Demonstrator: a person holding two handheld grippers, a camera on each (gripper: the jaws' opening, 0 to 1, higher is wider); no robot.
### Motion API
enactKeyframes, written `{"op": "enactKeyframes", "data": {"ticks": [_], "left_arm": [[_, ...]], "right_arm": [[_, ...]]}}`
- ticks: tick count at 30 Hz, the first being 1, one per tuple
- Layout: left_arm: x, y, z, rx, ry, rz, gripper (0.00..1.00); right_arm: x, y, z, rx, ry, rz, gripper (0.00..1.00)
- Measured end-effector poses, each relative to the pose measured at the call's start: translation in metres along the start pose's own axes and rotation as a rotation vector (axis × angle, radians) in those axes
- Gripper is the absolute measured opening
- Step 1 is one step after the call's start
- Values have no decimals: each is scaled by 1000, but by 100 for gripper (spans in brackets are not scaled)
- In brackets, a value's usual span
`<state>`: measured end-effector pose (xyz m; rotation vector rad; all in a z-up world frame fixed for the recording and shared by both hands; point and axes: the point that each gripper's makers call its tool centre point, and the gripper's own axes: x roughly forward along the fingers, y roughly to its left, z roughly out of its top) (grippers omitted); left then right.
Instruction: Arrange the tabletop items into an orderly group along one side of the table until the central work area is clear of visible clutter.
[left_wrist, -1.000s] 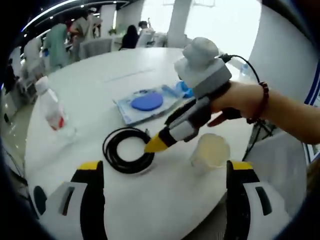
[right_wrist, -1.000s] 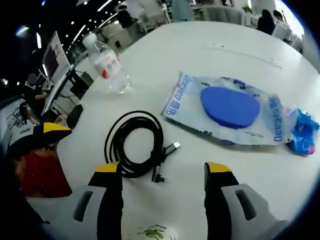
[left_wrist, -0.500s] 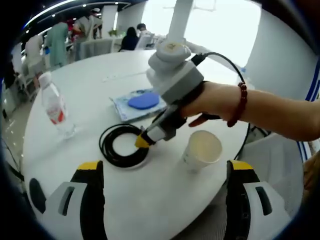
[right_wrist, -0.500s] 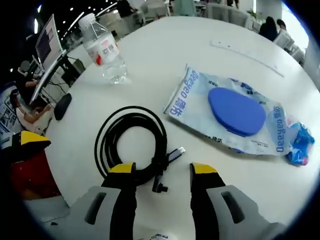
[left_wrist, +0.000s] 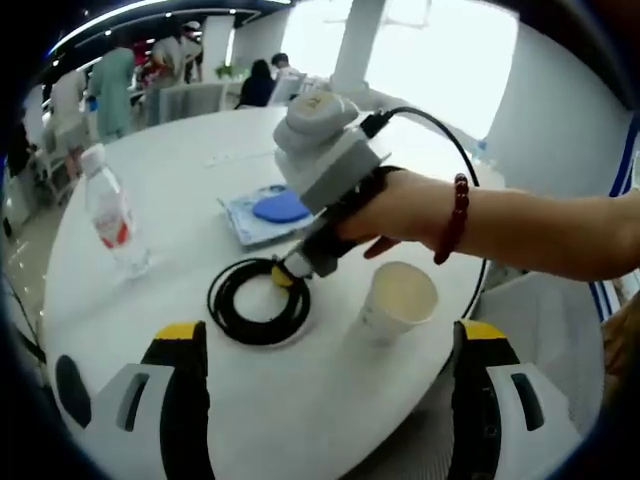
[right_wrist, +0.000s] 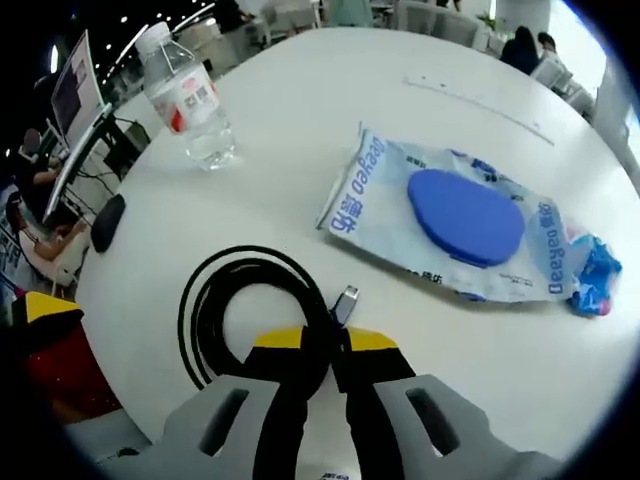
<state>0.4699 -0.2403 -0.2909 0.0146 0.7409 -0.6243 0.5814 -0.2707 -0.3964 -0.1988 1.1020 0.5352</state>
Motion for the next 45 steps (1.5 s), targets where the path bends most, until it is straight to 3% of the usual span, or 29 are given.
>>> {"op": "enactKeyframes", "data": {"ticks": [2, 6, 15, 22, 33, 45], "left_arm": [[0, -1, 0, -9, -1, -2, 99], [-1, -2, 2, -8, -9, -5, 98], [-5, 5, 0, -66, -20, 6, 98], [-10, 10, -1, -59, -17, 16, 99], [-14, 7, 0, -47, -27, 13, 99], [-11, -3, -1, -45, -14, -7, 98]], "right_arm": [[0, -1, 1, 12, -1, 4, 12], [-3, 0, -1, 159, -22, 46, 11], [-14, -3, -4, 219, -30, 81, 9], [-29, -4, -3, 277, -47, 132, 9], [-54, -37, -5, 305, -83, 100, 9], [-73, -85, -37, 409, -83, 54, 9]]}}
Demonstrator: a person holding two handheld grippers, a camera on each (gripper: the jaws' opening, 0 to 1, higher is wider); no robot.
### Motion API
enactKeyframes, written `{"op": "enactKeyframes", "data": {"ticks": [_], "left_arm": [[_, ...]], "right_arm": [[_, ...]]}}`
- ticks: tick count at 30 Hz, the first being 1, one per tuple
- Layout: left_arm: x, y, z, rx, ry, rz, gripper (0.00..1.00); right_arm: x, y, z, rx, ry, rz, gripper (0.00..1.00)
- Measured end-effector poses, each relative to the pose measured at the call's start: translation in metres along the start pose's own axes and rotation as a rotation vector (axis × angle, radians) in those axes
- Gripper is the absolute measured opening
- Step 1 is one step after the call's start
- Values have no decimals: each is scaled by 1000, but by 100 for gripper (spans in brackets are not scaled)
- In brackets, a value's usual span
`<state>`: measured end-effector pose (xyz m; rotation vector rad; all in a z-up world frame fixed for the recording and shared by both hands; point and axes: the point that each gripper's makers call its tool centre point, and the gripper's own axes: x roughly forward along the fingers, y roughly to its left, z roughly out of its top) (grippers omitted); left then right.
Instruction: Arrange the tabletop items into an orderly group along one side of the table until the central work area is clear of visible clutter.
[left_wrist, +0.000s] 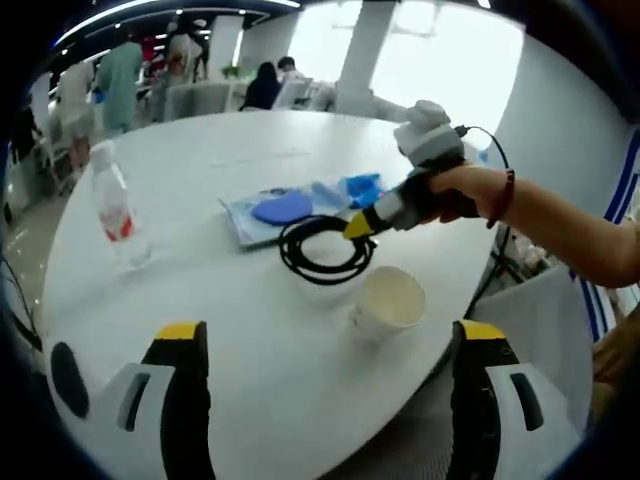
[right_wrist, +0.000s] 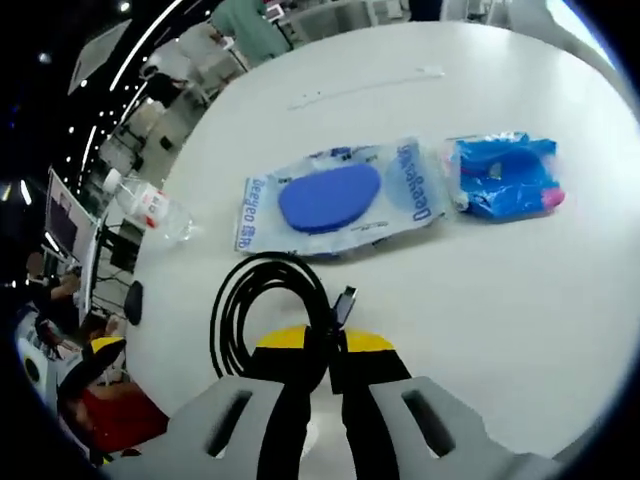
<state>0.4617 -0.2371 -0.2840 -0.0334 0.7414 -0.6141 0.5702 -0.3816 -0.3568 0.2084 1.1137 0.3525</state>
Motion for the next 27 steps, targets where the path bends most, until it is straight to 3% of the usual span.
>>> {"op": "enactKeyframes", "data": {"ticks": [5, 14, 27], "left_arm": [[1, -6, 2, 9, -3, -14, 98], [7, -10, 4, 22, 14, -30, 97], [14, -18, 3, 34, 32, -57, 97]], "right_arm": [[-6, -27, -6, 20, 5, -44, 9], [-12, -53, -12, 67, -3, -64, 9], [-17, -85, -4, 114, -16, -94, 10]]}}
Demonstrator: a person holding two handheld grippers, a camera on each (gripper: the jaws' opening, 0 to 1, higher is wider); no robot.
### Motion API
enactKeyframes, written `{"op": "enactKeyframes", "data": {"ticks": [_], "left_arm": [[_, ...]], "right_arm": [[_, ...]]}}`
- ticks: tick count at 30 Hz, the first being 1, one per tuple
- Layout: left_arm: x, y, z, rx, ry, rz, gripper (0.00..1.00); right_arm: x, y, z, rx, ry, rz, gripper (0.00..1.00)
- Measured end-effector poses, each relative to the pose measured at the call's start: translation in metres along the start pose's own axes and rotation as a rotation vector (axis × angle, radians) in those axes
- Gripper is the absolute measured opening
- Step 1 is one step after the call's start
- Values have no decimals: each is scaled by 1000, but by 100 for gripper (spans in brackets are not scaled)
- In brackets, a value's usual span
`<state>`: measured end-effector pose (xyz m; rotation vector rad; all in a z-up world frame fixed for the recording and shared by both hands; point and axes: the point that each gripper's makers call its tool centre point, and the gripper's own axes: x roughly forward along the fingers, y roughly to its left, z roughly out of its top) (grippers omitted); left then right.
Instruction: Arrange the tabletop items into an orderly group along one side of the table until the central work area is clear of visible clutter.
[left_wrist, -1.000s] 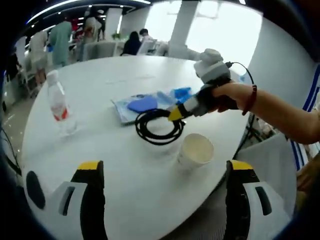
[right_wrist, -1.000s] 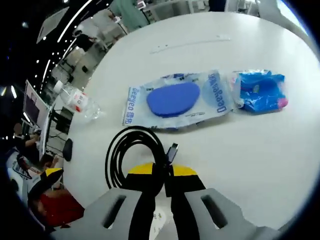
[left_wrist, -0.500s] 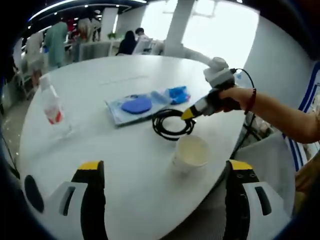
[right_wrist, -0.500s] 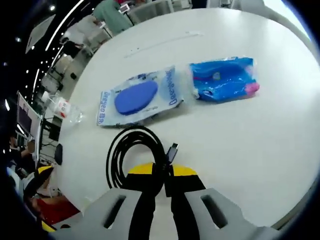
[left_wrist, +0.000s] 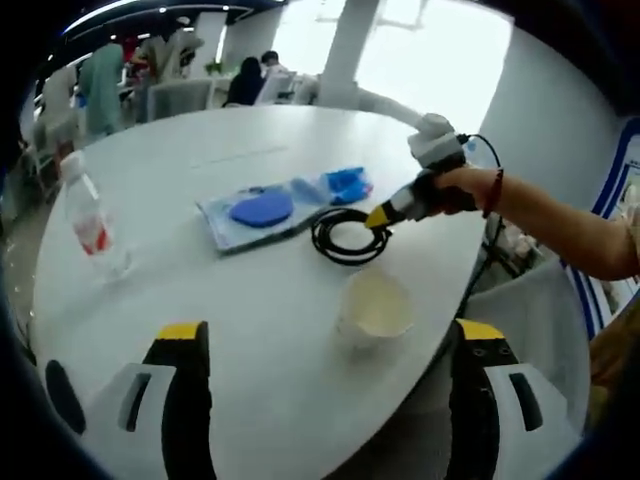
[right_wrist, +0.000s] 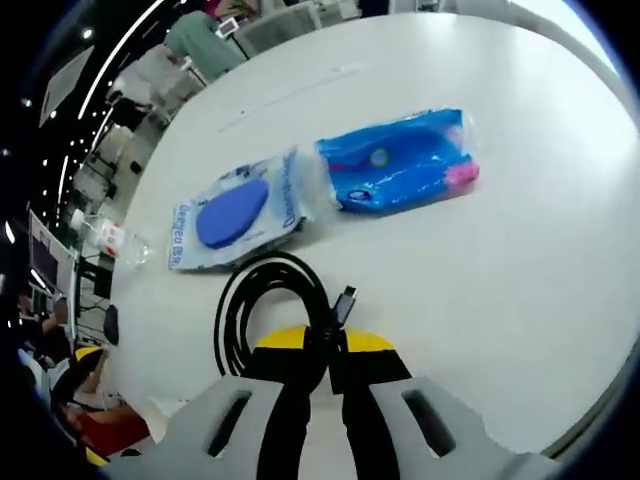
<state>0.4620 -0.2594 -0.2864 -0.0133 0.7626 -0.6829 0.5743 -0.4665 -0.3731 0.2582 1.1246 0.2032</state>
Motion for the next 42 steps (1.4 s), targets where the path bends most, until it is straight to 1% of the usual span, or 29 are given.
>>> {"op": "enactKeyframes", "data": {"ticks": [3, 5, 10, 15, 20, 22, 27, 30, 33, 35, 38, 40, 42], "left_arm": [[0, -1, -1, 1, 3, -2, 96], [-1, -3, -3, 4, 11, -14, 94], [-2, -4, -5, 8, 11, -7, 96], [-4, -9, -2, 0, -14, -13, 97], [-4, -10, -2, 4, -11, -10, 96], [-4, -10, -3, 4, -11, -8, 96], [-4, -10, -5, -3, 0, -6, 95], [-4, -11, -3, -4, -5, -4, 96], [-4, -11, -2, -3, -8, 0, 96], [-4, -10, -2, -4, -9, 6, 98], [-3, -11, -2, -1, -9, 10, 99], [-4, -12, -1, 0, -11, 9, 99], [-4, -13, -1, -2, -12, 9, 99]], "right_arm": [[-1, -8, 2, 2, -3, -14, 10], [-1, -13, 3, 3, -3, -22, 10], [0, -18, 4, 4, -4, -24, 10], [4, -26, 7, 5, -12, -35, 10], [9, -32, 5, 22, -16, -40, 11], [11, -34, 4, 13, -12, -41, 11], [14, -39, 6, 9, -31, -53, 12], [15, -41, 6, 3, -34, -56, 12], [13, -41, 10, 3, -64, -49, 12], [11, -41, 12, -7, -71, -58, 16], [2, -41, 21, -37, -102, -87, 34], [-2, -39, 24, -55, -114, -84, 35], [-8, -36, 26, -71, -125, -79, 41]]}}
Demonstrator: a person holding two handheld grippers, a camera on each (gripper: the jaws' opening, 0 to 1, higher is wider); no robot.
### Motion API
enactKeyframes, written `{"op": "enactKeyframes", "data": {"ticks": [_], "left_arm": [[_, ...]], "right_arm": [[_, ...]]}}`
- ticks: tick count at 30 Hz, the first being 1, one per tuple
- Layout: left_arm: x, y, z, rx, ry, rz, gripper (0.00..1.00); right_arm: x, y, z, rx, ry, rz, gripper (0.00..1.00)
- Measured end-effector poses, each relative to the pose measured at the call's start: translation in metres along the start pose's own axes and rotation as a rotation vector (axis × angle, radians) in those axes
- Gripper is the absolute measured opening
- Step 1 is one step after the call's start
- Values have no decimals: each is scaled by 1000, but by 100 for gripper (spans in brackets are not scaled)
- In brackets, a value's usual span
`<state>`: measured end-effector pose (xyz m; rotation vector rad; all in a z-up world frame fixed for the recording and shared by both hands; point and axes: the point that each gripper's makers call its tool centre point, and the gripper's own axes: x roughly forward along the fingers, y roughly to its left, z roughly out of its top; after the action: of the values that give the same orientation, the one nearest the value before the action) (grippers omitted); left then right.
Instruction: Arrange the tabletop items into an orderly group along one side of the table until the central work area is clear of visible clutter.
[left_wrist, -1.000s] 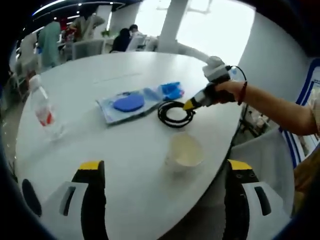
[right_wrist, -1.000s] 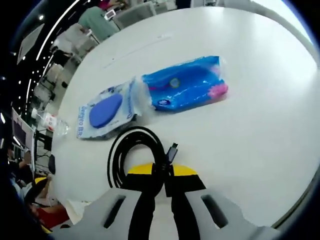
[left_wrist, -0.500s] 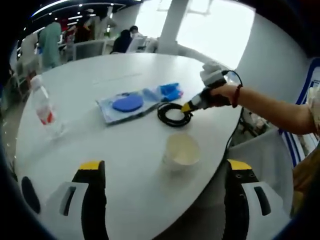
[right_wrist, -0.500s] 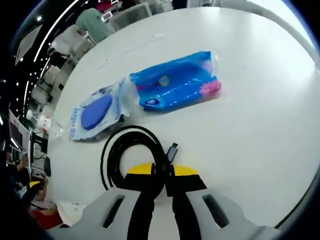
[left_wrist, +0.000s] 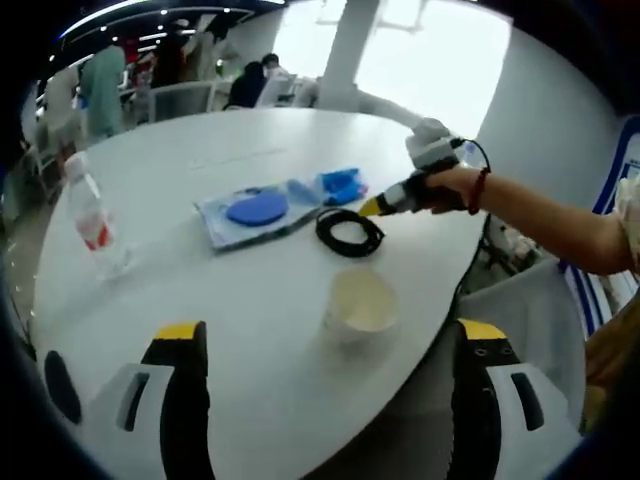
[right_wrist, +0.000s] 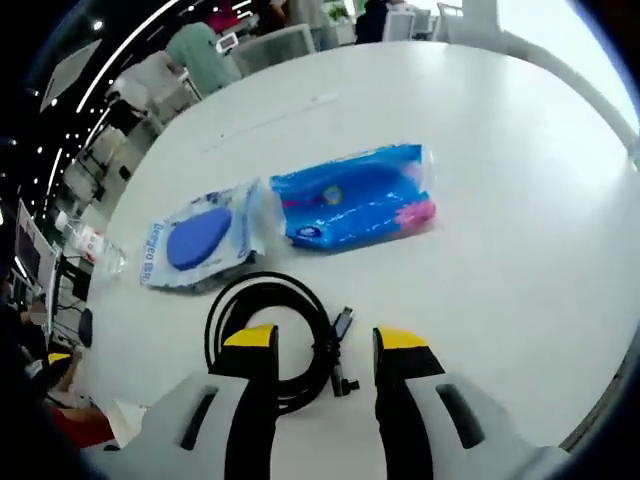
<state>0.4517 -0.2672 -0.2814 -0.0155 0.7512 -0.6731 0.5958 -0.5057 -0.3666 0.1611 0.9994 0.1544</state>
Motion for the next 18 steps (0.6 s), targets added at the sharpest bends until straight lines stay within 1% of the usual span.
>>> {"op": "enactKeyframes", "data": {"ticks": [2, 3, 7, 12, 13, 14, 15, 16, 18], "left_arm": [[0, -1, 0, 1, -3, 1, 99], [0, -1, -1, -3, 0, 2, 99], [-1, -1, -3, 7, 4, 6, 99], [-3, -1, 1, 5, -16, 10, 99], [-4, -1, 2, 0, -20, 15, 99], [-4, -1, 3, -1, -23, 15, 99], [-4, -1, 3, -4, -22, 14, 99], [-5, -1, 3, -8, -22, 16, 99], [-5, 0, 4, -15, -30, 21, 99]], "right_arm": [[-3, 4, 0, -2, -2, 14, 50], [-4, 6, 0, -1, -3, 19, 53], [-13, 19, -3, -18, 1, 56, 60], [-23, 39, -7, -53, 2, 120, 71], [-25, 44, -7, -64, -6, 139, 76], [-27, 49, -8, -64, -8, 154, 83], [-28, 53, -10, -63, 0, 167, 88], [-31, 59, -13, -75, 5, 188, 90], [-34, 64, -14, -97, 0, 199, 92]]}}
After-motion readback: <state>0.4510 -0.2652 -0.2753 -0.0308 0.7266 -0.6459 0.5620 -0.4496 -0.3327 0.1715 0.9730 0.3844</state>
